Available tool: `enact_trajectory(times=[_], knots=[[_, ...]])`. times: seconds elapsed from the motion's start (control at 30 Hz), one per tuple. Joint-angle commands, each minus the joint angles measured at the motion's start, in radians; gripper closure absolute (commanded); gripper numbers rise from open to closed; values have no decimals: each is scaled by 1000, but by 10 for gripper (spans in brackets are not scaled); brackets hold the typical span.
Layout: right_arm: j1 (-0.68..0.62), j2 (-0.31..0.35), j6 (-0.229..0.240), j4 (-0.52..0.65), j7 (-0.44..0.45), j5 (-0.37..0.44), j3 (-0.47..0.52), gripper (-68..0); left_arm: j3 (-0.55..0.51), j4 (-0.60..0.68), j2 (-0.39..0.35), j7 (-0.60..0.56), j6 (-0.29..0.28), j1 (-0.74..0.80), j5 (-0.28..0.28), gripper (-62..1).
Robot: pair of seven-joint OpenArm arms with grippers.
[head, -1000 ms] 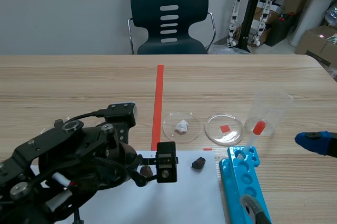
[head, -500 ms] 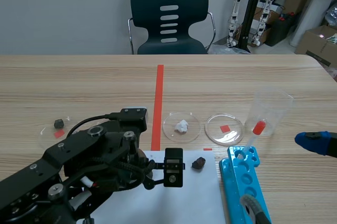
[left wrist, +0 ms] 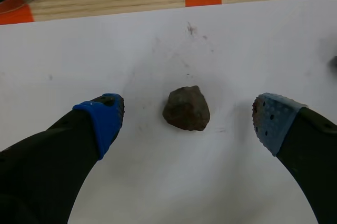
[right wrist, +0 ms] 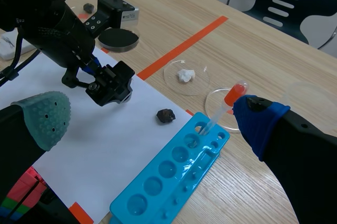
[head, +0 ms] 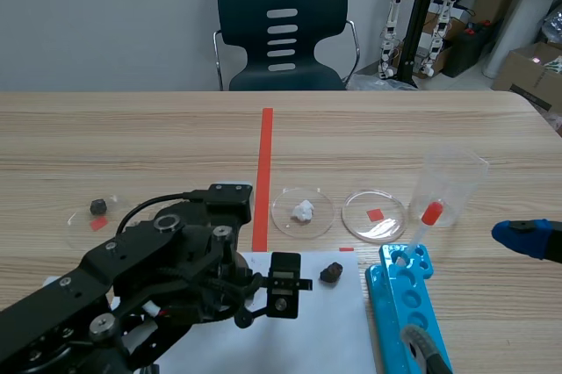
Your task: Pick up the middle mineral with the left hand
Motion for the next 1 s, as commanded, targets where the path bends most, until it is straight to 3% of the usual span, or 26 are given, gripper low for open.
enact_trajectory(times=[0.0, 0.2, 0.57, 0.97], knots=[[0, 0, 0, 12, 14, 10, 1, -653, 0, 13, 5, 0, 4, -3, 2, -487], [0, 0, 0, 12, 14, 10, 1, -653, 0, 13, 5, 1, 0, -4, 9, -413], [0, 0, 0, 12, 14, 10, 1, -653, -1, -40, 28, 1, -18, -13, 24, -411], [0, 0, 0, 12, 14, 10, 1, -653, -1, -42, 32, 0, -26, -15, 24, -193]])
